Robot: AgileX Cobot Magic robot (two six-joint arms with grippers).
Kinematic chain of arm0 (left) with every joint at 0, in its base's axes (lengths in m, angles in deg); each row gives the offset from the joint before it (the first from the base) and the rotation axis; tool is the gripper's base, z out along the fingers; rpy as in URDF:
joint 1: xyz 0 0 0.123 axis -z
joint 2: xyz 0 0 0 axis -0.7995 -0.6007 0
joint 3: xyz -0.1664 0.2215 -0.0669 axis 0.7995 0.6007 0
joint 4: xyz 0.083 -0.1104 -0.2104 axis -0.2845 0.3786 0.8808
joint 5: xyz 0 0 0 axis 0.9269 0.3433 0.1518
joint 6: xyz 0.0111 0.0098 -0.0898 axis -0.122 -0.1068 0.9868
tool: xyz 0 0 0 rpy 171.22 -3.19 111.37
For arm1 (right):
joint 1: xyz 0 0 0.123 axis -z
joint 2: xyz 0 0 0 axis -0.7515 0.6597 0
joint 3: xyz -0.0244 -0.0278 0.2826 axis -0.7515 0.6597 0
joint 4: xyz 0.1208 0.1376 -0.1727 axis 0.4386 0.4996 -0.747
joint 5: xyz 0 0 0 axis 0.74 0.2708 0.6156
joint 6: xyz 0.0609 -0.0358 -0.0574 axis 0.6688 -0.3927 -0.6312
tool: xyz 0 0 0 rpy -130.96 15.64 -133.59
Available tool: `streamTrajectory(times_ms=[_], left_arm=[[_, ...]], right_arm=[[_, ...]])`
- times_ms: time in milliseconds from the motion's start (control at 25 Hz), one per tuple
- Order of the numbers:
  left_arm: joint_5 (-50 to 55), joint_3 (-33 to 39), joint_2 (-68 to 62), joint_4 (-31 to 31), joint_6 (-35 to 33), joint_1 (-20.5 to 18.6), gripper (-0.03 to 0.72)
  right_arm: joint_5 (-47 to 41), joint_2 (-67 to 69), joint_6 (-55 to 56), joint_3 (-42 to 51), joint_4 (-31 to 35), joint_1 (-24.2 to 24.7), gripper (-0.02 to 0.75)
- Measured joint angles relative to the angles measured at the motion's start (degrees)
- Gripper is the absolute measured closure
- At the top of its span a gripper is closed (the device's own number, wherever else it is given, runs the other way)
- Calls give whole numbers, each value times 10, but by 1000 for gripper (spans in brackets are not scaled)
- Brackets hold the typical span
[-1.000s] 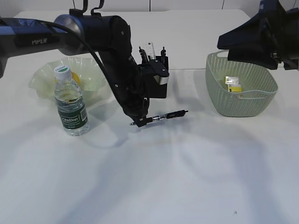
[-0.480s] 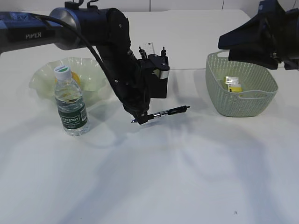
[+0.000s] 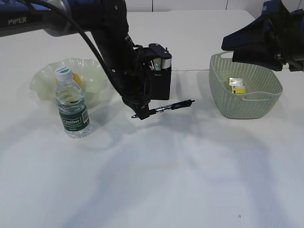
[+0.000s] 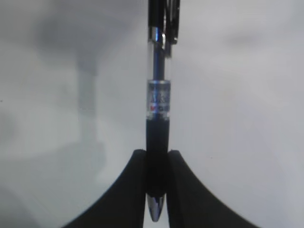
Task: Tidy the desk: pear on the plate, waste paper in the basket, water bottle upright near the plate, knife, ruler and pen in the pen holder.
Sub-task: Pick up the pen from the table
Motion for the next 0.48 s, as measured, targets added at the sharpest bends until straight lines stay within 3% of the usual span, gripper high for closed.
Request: streamTrajectory(times_ms=[480], left_arm=[[5, 6, 51, 17, 21, -14, 633]], right_arm=[[-1, 0, 0, 0, 0, 0, 412]])
